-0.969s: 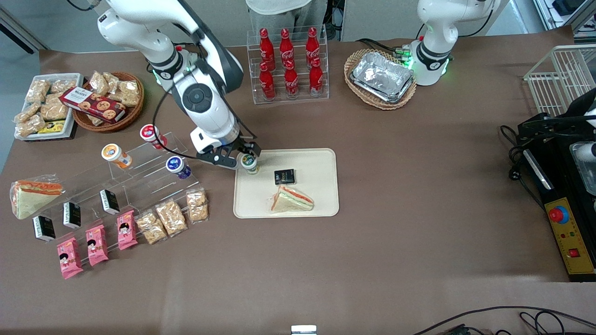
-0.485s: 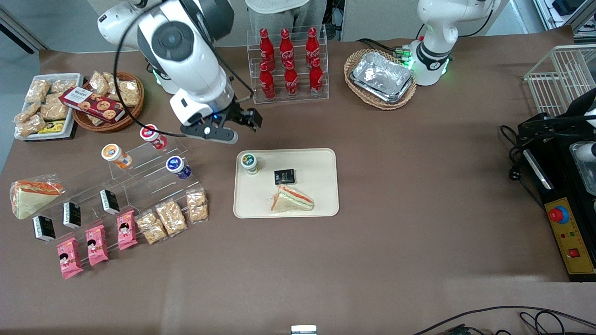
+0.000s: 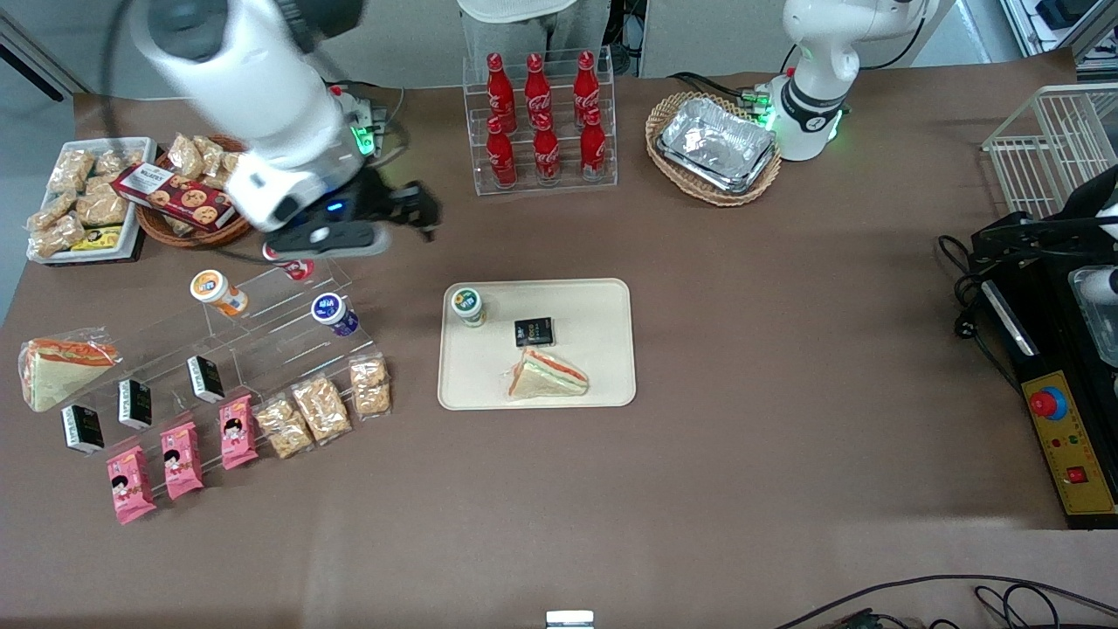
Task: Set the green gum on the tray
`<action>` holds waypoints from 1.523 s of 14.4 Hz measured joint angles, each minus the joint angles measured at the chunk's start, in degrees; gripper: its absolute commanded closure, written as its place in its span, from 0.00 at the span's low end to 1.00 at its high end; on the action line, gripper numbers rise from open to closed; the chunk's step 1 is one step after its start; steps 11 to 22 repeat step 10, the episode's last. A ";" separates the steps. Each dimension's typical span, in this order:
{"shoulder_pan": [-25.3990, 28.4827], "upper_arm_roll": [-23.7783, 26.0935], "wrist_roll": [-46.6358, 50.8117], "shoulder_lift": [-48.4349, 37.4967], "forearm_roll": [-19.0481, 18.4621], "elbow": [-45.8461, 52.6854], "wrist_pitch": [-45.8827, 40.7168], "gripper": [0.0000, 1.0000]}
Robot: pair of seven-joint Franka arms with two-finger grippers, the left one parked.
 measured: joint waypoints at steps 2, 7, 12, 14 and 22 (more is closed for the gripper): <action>-6.18 -0.63 -9.98 -1.05 0.00 0.25 -2.15 0.00; -19.60 -0.70 -30.26 -2.68 -0.48 0.28 -5.99 0.00; -24.83 -0.85 -34.11 -2.48 -1.49 0.20 -6.01 0.00; -24.83 -0.85 -34.11 -2.48 -1.49 0.20 -6.01 0.00; -24.83 -0.85 -34.11 -2.48 -1.49 0.20 -6.01 0.00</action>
